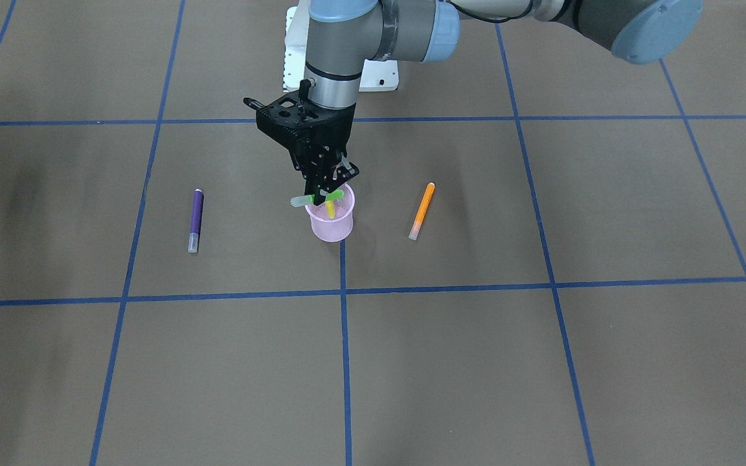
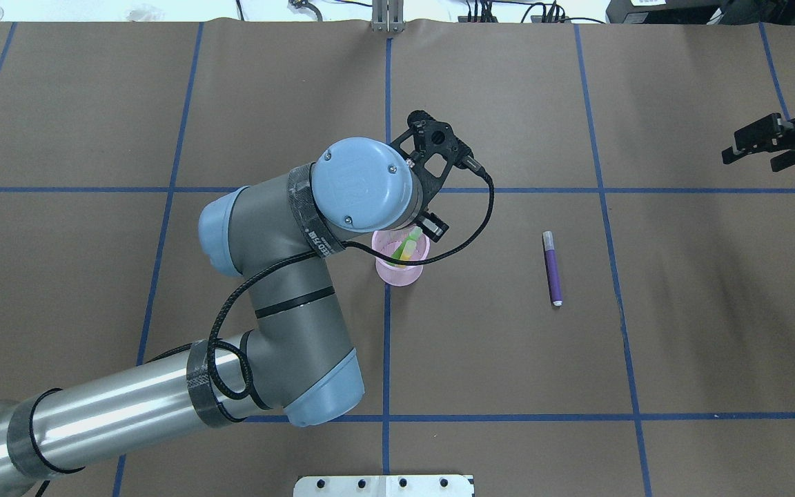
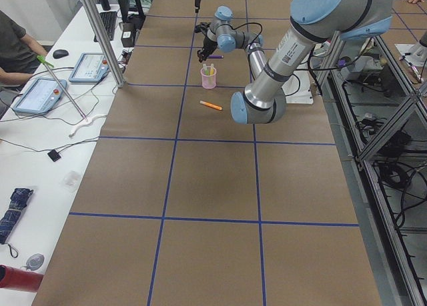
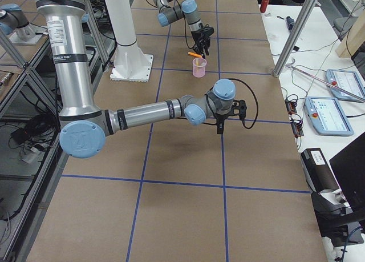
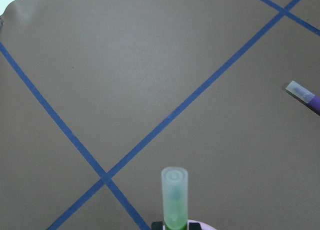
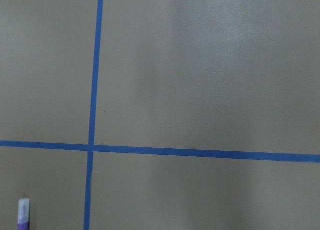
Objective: Collect pens into pen holder
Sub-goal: 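Grasp the purple marker with the right gripper while the left gripper withdraws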
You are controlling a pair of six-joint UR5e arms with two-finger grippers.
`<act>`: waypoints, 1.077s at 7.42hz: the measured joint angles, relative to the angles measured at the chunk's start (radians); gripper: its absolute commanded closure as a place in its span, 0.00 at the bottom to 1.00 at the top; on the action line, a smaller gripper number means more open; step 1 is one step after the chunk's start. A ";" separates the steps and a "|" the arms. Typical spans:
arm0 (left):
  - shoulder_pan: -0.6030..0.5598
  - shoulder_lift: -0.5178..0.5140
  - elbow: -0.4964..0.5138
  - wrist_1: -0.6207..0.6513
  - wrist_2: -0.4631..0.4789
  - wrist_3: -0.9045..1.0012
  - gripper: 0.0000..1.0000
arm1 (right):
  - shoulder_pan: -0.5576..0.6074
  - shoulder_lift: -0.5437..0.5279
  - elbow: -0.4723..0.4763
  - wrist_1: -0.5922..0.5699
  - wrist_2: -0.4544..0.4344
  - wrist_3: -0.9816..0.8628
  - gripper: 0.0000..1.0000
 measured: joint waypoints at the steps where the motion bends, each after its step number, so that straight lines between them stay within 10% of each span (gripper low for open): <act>1: -0.013 0.015 -0.027 0.001 -0.002 -0.059 0.01 | -0.044 0.011 0.003 0.015 -0.011 0.074 0.01; 4: -0.154 0.226 -0.188 0.009 -0.206 -0.104 0.01 | -0.266 0.090 0.006 0.097 -0.087 0.402 0.04; 8: -0.340 0.511 -0.319 0.002 -0.475 -0.098 0.01 | -0.441 0.247 -0.016 -0.162 -0.108 0.351 0.22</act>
